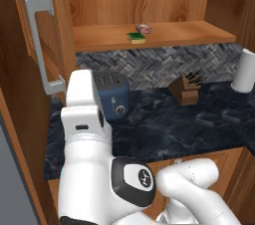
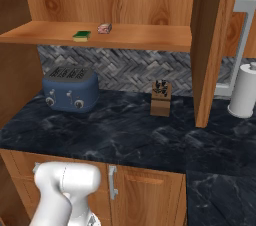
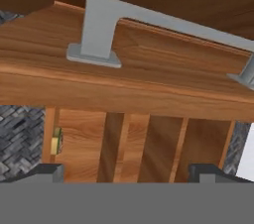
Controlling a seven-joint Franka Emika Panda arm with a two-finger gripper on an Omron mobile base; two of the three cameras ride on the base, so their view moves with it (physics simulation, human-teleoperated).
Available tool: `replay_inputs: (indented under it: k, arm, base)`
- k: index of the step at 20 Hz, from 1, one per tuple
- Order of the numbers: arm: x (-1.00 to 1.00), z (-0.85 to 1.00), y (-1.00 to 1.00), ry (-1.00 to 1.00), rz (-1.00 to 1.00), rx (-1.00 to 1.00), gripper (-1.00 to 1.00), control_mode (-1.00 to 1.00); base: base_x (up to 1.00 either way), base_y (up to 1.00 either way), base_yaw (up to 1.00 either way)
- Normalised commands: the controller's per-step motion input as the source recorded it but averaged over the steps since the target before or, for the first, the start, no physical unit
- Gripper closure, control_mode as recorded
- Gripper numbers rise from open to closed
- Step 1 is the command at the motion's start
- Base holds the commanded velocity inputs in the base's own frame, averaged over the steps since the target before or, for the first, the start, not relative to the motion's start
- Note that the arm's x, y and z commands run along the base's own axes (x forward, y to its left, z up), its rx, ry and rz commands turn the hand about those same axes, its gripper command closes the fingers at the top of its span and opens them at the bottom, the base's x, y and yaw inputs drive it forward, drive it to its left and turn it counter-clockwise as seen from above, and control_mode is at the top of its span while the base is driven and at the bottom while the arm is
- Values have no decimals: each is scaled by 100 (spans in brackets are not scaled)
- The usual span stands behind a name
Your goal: Pick up the sponge and bar soap from the sink, and place them back in the cabinet, and close the cabinet doors.
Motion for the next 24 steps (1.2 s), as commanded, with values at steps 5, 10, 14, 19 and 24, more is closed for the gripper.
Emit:
replay_inputs:
  k: [5, 10, 14, 19, 24]
  arm:
    - [-13, 0, -17, -1, 0, 0, -100, -100]
    - [-62, 0, 13, -5, 0, 0, -100, -100]
    - [-81, 0, 44, -6, 0, -2, -100, -100]
    - [-29, 0, 71, -2, 0, -1, -100, -100]
    - [31, 0, 41, 0, 0, 0, -100, -100]
  base:
    - [0, 0, 0]
    - [0, 0, 0]
    - [0, 0, 0]
    - [0, 0, 0]
    - [0, 0, 0]
